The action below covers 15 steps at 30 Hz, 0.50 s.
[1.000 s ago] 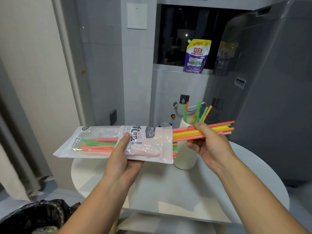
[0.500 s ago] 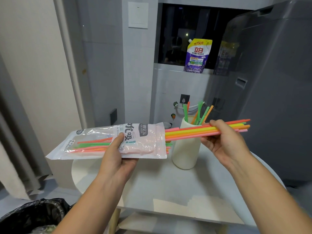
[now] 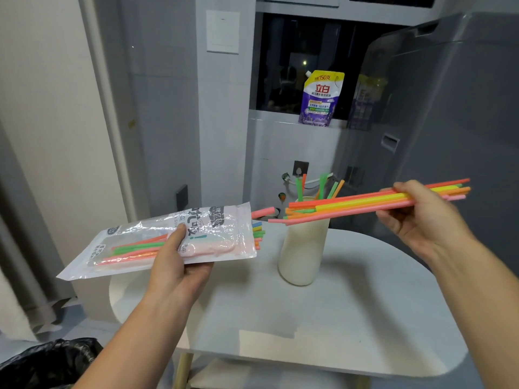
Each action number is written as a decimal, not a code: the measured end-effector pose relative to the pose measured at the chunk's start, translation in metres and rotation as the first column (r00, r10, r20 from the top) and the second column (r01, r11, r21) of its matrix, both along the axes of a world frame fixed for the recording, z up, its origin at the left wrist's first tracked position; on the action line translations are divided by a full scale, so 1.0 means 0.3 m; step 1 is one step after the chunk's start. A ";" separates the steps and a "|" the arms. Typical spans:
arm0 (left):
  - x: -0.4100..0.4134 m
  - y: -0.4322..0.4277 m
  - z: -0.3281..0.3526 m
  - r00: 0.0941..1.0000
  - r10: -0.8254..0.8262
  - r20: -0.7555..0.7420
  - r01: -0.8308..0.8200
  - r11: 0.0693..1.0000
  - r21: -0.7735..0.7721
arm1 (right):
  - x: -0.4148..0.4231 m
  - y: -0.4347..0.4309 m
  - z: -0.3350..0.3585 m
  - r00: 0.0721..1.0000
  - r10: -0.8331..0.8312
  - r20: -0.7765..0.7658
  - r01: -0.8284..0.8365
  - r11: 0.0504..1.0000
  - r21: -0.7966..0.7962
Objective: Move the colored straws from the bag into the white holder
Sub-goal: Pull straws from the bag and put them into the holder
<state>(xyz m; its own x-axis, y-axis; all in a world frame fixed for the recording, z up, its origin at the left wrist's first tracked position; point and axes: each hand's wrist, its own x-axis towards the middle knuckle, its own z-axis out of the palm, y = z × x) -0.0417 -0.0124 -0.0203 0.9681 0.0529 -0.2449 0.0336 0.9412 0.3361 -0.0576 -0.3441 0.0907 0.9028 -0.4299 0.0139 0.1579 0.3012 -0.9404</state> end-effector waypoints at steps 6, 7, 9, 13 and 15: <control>-0.001 -0.022 -0.004 1.000 -0.007 -0.021 0.007 1.000 0.008 | -0.011 -0.043 0.027 0.993 -0.101 0.067 0.102 0.995 -0.019; -0.002 -0.027 -0.006 1.000 -0.014 -0.022 0.014 1.000 0.013 | -0.013 -0.043 0.033 0.990 -0.117 0.079 0.120 0.992 -0.035; -0.006 -0.041 -0.007 0.999 -0.026 -0.022 0.027 0.999 0.025 | -0.016 -0.040 0.049 0.984 -0.146 0.102 0.153 0.986 -0.064; -0.017 -0.075 -0.011 0.999 -0.051 -0.012 0.052 0.997 0.049 | -0.018 -0.028 0.082 0.974 -0.189 0.126 0.202 0.975 -0.096; -0.025 -0.096 -0.009 0.998 -0.068 -0.009 0.069 0.996 0.055 | -0.021 -0.027 0.101 0.969 -0.208 0.133 0.224 0.967 -0.123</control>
